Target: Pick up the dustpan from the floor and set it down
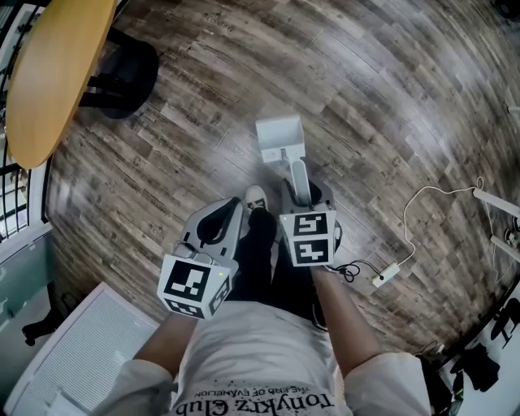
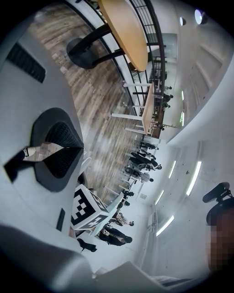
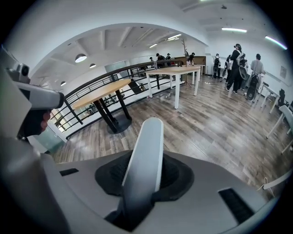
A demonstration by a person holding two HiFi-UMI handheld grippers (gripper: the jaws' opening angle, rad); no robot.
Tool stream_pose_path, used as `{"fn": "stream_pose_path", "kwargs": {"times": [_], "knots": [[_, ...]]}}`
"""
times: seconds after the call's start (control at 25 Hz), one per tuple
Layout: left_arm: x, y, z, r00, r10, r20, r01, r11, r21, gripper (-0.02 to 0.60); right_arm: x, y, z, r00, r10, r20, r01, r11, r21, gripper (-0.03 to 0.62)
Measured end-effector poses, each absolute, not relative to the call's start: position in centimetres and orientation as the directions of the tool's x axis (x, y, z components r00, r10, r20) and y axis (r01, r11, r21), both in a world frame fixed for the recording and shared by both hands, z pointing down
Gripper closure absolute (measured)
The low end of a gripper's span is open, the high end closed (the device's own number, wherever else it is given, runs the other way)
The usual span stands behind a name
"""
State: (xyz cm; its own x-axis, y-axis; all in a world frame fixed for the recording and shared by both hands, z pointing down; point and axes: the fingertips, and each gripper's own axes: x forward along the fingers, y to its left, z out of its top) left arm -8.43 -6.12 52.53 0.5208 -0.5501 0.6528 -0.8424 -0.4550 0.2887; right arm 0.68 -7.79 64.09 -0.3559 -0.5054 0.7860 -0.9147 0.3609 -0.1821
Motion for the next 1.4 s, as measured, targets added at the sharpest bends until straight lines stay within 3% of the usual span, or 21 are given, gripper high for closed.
{"fn": "stream_pose_path", "kwargs": {"times": [0.04, 0.24, 1.4], "knots": [[-8.5, -6.1, 52.6, 0.52, -0.55, 0.653, -0.843, -0.454, 0.289, 0.558, 0.7, -7.7, 64.1, -0.349, -0.506, 0.789, -0.917, 0.359, -0.176, 0.496], [-8.4, -5.9, 52.5, 0.523, -0.551, 0.651, -0.842, -0.455, 0.291, 0.558, 1.0, -7.4, 64.3, -0.34, -0.497, 0.798, -0.924, 0.335, -0.185, 0.519], [-7.8, -5.0, 48.3, 0.543, -0.593, 0.595, -0.83, -0.49, 0.268, 0.558, 2.1, -3.5, 58.8, -0.414, -0.466, 0.782, -0.879, 0.427, -0.211, 0.523]]}}
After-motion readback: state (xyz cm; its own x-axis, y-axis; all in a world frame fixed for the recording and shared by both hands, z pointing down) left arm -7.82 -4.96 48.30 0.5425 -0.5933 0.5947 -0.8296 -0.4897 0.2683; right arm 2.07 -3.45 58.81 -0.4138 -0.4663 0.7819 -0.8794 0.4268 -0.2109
